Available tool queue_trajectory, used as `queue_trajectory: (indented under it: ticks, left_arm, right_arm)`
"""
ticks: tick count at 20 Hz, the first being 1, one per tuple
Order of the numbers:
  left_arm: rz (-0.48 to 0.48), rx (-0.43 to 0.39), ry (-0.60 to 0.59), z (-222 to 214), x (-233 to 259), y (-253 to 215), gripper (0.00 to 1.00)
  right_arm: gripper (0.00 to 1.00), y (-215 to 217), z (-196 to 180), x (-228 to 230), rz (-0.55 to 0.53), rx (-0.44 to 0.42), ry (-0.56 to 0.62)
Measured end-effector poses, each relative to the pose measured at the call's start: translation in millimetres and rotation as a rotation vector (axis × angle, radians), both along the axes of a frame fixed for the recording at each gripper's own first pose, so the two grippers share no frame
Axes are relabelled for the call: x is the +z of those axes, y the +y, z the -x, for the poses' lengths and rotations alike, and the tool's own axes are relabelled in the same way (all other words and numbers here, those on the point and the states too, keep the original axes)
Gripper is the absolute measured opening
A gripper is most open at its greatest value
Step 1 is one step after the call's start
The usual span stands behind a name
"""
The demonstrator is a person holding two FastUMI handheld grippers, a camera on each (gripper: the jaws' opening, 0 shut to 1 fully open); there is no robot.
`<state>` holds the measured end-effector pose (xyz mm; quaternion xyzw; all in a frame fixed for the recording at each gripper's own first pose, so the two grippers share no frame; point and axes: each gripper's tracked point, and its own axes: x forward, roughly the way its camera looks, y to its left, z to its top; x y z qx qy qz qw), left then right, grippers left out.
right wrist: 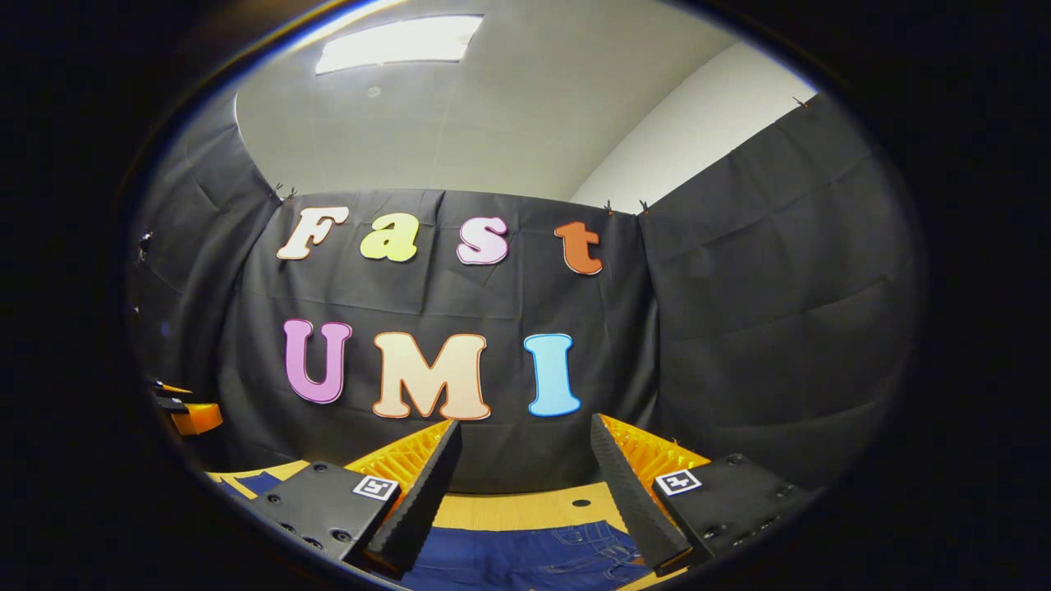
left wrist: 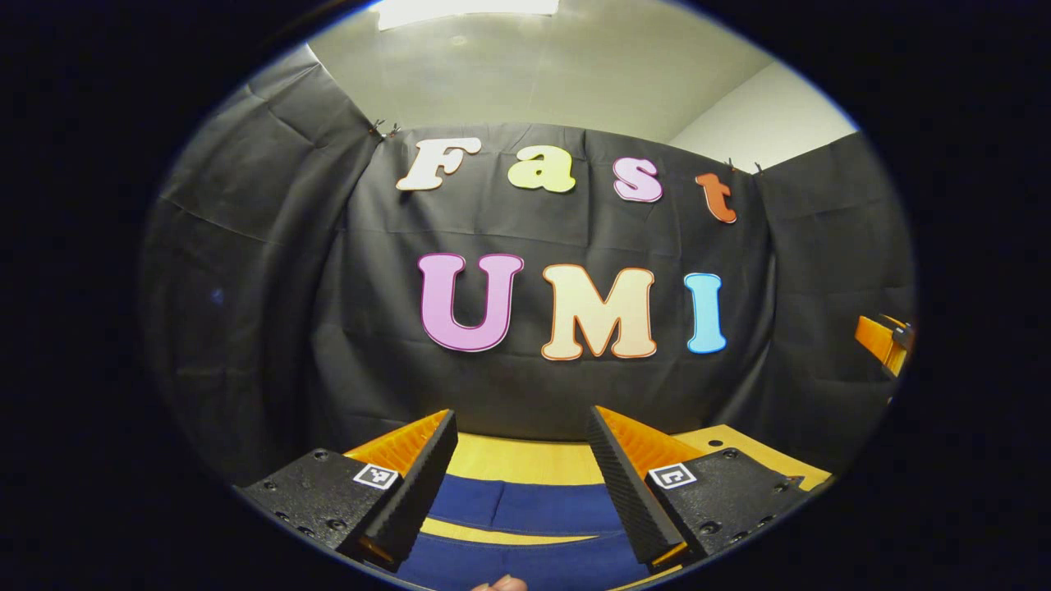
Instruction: Grasp the waist and the cuffs of the jeans and fold them to make the two legs overlap; first hold the waist and fold one-third of the jeans toward the cuffs, then hold the cuffs and fold the remaining one-third in the same direction to finish folding.
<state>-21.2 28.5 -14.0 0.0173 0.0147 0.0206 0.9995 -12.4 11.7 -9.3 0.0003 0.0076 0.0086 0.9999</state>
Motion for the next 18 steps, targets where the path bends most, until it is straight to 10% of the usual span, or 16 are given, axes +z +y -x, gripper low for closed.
queue_trajectory:
  ticks: [18]
  left_arm:
    - [-0.477, -0.062, 0.4, 84, -171, 87, 0.95]
  right_arm:
    - [0.98, 32, 34, -66, 0.029, 0.05, 0.136]
